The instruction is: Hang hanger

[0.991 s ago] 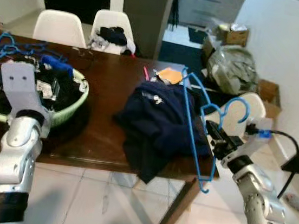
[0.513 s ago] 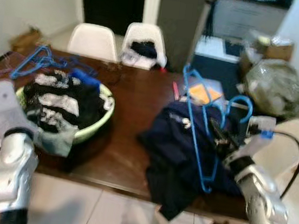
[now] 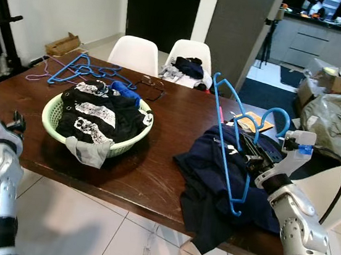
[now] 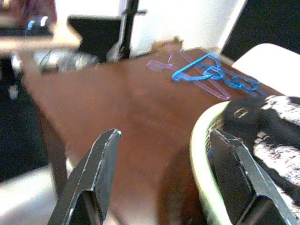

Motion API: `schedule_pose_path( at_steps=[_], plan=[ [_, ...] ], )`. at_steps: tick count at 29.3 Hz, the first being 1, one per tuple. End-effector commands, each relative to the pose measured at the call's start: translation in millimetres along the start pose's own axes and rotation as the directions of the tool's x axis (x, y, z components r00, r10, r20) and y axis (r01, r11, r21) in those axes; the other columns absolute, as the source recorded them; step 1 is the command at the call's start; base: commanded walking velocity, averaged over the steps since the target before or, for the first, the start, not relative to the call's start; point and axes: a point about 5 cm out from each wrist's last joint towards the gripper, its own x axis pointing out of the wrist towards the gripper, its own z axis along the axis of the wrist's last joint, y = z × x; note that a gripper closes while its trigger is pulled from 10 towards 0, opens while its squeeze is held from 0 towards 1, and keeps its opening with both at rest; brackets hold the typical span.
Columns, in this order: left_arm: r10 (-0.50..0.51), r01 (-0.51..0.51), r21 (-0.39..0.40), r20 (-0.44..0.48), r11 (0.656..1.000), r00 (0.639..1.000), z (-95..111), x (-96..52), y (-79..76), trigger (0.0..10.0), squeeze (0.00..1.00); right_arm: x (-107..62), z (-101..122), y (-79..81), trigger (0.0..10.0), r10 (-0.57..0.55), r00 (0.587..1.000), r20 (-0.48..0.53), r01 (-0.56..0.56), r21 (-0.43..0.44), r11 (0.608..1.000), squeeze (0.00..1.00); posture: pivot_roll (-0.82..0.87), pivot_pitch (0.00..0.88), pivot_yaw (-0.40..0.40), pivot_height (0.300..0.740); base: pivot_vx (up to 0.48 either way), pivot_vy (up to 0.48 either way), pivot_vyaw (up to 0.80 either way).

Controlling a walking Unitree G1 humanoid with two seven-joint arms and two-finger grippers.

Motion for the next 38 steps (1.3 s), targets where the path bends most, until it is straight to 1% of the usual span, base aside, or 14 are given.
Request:
schedule_pose_path(
  at_steps=[1, 3, 4, 6, 8, 10, 12, 17, 19, 20, 25, 29, 35, 38],
  plan=[
    [-0.041, 0.040, 0.059, 0.006, 0.997, 0.999, -0.4, 2.7, -6.3, 10.0, 0.00, -2.0, 0.3, -2.1, 10.0, -0.006, 1.000, -0.013, 0.006, -0.004, 1.000, 0.00, 0.08, 0.040, -0.089, 0.740, 0.000, 0.000, -0.59],
    [-0.120, 0.111, 0.220, 0.031, 0.969, 0.992, 5.3, 9.3, -15.4, 10.0, 0.00, -2.6, -0.2, -3.1, 10.0, -0.013, 1.000, -0.024, 0.013, -0.010, 1.000, 0.00, 0.07, 0.044, -0.091, 0.740, 0.000, 0.000, -0.80],
    [-0.120, 0.111, 0.220, 0.031, 0.969, 0.992, 5.3, 9.3, -15.4, 10.0, 0.00, -2.6, -0.2, -3.1, 10.0, -0.013, 1.000, -0.024, 0.013, -0.010, 1.000, 0.00, 0.07, 0.044, -0.091, 0.740, 0.000, 0.000, -0.80],
    [-0.156, 0.135, 0.370, 0.027, 0.919, 0.987, 6.0, 16.9, -19.6, 10.0, 0.00, -3.3, 0.2, -3.9, 10.0, -0.019, 0.999, -0.027, 0.019, -0.015, 1.000, 0.00, 0.06, 0.051, -0.092, 0.740, 0.000, 0.000, 0.00],
    [-0.156, 0.135, 0.370, 0.027, 0.919, 0.987, 6.0, 16.9, -19.6, 10.0, 0.00, -3.3, 0.2, -3.9, 10.0, -0.019, 0.999, -0.027, 0.019, -0.015, 1.000, 0.00, 0.06, 0.051, -0.092, 0.740, 0.000, 0.000, 0.00],
    [-0.147, 0.130, 0.470, -0.001, 0.873, 0.989, 5.2, 27.8, -16.7, 10.0, 0.00, -4.7, 1.4, -4.3, 10.0, -0.022, 0.999, -0.028, 0.021, -0.020, 1.000, 0.00, 0.06, 0.060, -0.092, 0.740, 0.000, 0.000, 0.00],
    [-0.139, 0.134, 0.488, -0.026, 0.863, 0.990, 4.3, 32.0, -14.6, 10.0, 0.00, -6.0, 1.7, -4.5, 10.0, -0.023, 0.999, -0.030, 0.022, -0.024, 0.999, 0.00, 0.05, 0.066, -0.090, 0.740, 0.000, 0.000, 0.00],
    [-0.136, 0.146, 0.488, -0.056, 0.860, 0.989, 2.6, 34.8, -13.2, 10.0, 0.00, -7.9, 2.0, -5.0, 10.0, -0.026, 0.999, -0.033, 0.025, -0.026, 0.999, 0.00, 0.05, 0.072, -0.087, 0.740, 0.000, 0.000, 0.00],
    [-0.092, 0.136, 0.469, -0.115, 0.873, 0.989, -2.8, 37.2, -8.7, 10.0, 0.00, -10.7, 2.0, -6.6, 10.0, -0.033, 0.999, -0.040, 0.031, -0.034, 0.999, 0.00, 0.04, 0.079, -0.084, 0.740, 0.000, 0.000, 0.00],
    [-0.058, 0.135, 0.422, -0.192, 0.896, 0.980, -11.5, 36.8, -6.6, 10.0, 0.00, -14.3, 2.6, -9.8, 10.0, -0.047, 0.998, -0.051, 0.044, -0.049, 0.998, 0.00, 0.03, 0.088, -0.084, 0.740, 0.000, 0.000, 0.00],
    [-0.041, 0.140, 0.378, -0.257, 0.915, 0.966, -19.5, 34.5, -6.7, 10.0, 0.00, -17.2, 3.6, -12.2, 10.0, -0.056, 0.997, -0.056, 0.053, -0.056, 0.997, 0.00, 0.03, 0.093, -0.087, 0.740, 0.000, 0.000, 0.00],
    [-0.058, 0.187, 0.298, -0.395, 0.936, 0.917, -42.6, 27.6, -10.6, 10.0, 0.00, -19.7, 7.1, -15.2, 10.0, -0.065, 0.996, -0.066, 0.060, -0.077, 0.995, 0.00, 0.03, 0.101, -0.090, 0.740, 0.000, 0.000, 0.00],
    [-0.072, 0.214, 0.280, -0.442, 0.936, 0.894, -52.7, 27.1, -11.7, 10.0, 0.00, -19.6, 9.0, -14.8, 10.0, -0.064, 0.996, -0.066, 0.059, -0.078, 0.995, 0.00, 0.03, 0.103, -0.091, 0.740, 0.000, 0.000, 0.00],
    [-0.098, 0.238, 0.230, -0.491, 0.944, 0.865, -60.5, 25.1, -15.9, 10.0, 0.00, -19.6, 10.7, -14.2, 10.0, -0.062, 0.996, -0.068, 0.057, -0.079, 0.995, 0.00, 0.02, 0.102, -0.092, 0.740, 0.000, 0.000, 0.00]
  ],
)
